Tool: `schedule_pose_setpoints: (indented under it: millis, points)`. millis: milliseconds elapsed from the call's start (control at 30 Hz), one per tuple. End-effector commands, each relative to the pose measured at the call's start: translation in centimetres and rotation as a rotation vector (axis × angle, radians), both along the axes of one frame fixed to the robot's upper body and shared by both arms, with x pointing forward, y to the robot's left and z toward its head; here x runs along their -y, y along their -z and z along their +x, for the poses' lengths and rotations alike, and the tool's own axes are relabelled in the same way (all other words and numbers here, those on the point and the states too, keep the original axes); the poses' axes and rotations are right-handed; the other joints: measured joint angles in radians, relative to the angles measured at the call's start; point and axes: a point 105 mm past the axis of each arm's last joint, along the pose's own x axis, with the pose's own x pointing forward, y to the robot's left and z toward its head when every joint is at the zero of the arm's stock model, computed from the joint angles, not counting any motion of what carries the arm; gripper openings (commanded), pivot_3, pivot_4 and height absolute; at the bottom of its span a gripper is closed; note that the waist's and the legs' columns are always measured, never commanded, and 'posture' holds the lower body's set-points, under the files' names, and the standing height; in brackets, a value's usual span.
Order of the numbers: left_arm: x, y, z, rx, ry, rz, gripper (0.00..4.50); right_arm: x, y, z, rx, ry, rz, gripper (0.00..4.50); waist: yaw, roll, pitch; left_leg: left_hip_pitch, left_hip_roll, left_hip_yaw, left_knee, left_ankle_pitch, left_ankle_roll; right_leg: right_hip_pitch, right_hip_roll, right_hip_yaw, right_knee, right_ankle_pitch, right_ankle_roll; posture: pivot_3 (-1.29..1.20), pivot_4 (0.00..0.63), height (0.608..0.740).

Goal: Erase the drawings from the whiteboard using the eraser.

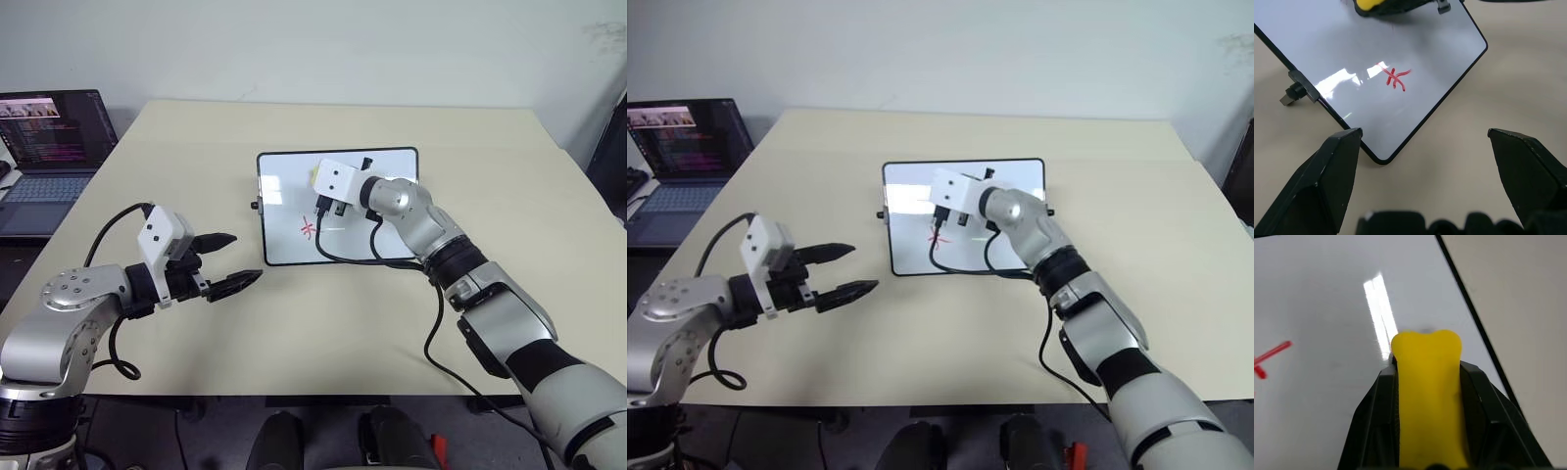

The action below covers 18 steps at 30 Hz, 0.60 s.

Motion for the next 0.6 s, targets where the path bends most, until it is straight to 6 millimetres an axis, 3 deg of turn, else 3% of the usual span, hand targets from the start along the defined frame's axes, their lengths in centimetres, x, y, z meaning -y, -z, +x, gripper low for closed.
schedule_pose_setpoints:
  millis: [33,167,400,500,600]
  points:
    - [0.2,-0.9,0.0,0.040,0.021,0.008,4.50,1.0,2.4,-0.2,-0.107,0.004,-0.060,1.28,0.000,0.000,0.000,0.000,0.000,0.000,0.000,0.000,0.000,0.000,0.000,0.000,0.000,0.000,0.000,0.00,0.150,0.740]
    - [0.2,-0.8,0.0,0.036,0.019,0.009,4.50,0.4,4.7,-2.0,-0.238,-0.073,-0.096,1.28,0.000,-0.001,0.000,0.000,0.000,0.000,-0.001,0.000,0.000,0.000,0.000,0.000,0.000,0.000,0.000,0.00,0.150,0.740]
    - [0.0,-0.8,0.2,0.036,0.014,0.008,4.50,0.5,0.0,-2.1,-0.255,-0.045,0.278,1.28,0.003,0.000,0.000,0.000,0.000,-0.001,0.001,0.000,0.000,0.000,0.000,-0.001,0.000,0.000,0.000,0.00,0.150,0.740]
    - [0.0,-0.8,0.2,0.035,0.019,0.004,4.50,1.5,-1.4,-4.5,-0.362,-0.092,0.474,1.28,0.005,0.000,0.000,-0.004,0.000,-0.002,0.000,0.000,0.000,-0.002,0.000,-0.002,-0.001,0.000,0.000,0.00,0.150,0.740]
    - [-0.2,-0.7,0.1,0.026,0.014,-0.009,4.50,3.6,-1.2,-7.4,-0.462,-0.099,0.581,1.28,0.006,0.000,0.000,-0.005,0.000,-0.002,-0.001,-0.001,-0.001,-0.003,-0.001,-0.003,-0.002,-0.002,0.001,0.00,0.150,0.740]
